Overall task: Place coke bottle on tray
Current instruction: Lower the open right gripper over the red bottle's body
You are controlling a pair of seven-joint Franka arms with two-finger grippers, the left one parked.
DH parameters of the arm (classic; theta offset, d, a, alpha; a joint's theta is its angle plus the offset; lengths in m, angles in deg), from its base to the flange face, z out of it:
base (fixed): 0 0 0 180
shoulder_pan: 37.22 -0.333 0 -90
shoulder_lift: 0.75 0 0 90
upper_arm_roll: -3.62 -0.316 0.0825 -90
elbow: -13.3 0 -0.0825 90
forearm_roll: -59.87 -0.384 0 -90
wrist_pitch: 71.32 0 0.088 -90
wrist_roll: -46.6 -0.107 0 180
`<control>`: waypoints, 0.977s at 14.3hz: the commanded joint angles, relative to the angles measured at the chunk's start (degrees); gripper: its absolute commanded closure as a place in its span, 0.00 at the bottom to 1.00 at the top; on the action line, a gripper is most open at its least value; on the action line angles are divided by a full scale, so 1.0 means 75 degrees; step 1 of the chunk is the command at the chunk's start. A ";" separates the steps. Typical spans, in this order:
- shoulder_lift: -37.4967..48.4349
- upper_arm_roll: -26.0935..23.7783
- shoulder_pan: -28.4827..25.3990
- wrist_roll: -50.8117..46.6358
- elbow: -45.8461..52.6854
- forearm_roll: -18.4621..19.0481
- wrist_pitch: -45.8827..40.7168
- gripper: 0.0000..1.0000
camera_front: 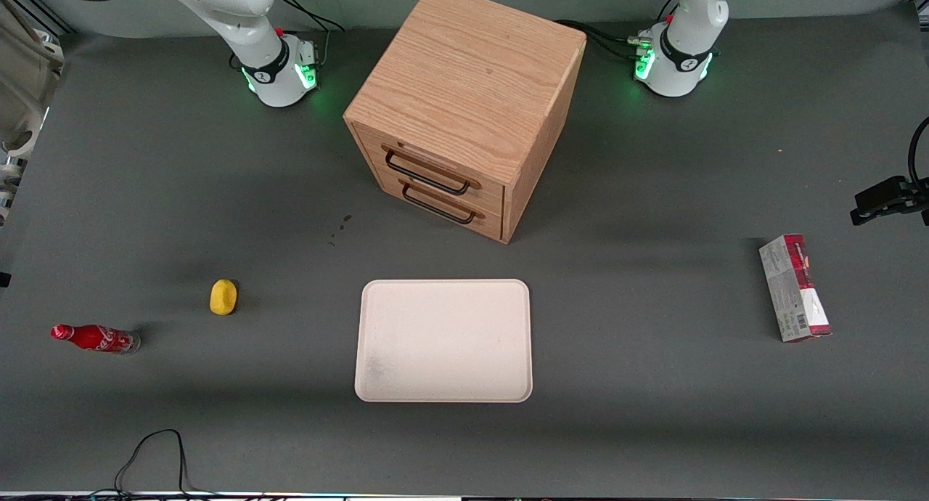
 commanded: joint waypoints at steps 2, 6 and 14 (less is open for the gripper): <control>-0.0584 -0.0090 0.0049 0.0563 0.0745 -0.0052 0.0364 0.00; -0.0760 -0.0090 0.0049 0.0682 0.0733 -0.0052 0.0530 0.00; -0.1604 -0.0090 0.0188 0.0729 0.0220 -0.0075 0.1266 0.00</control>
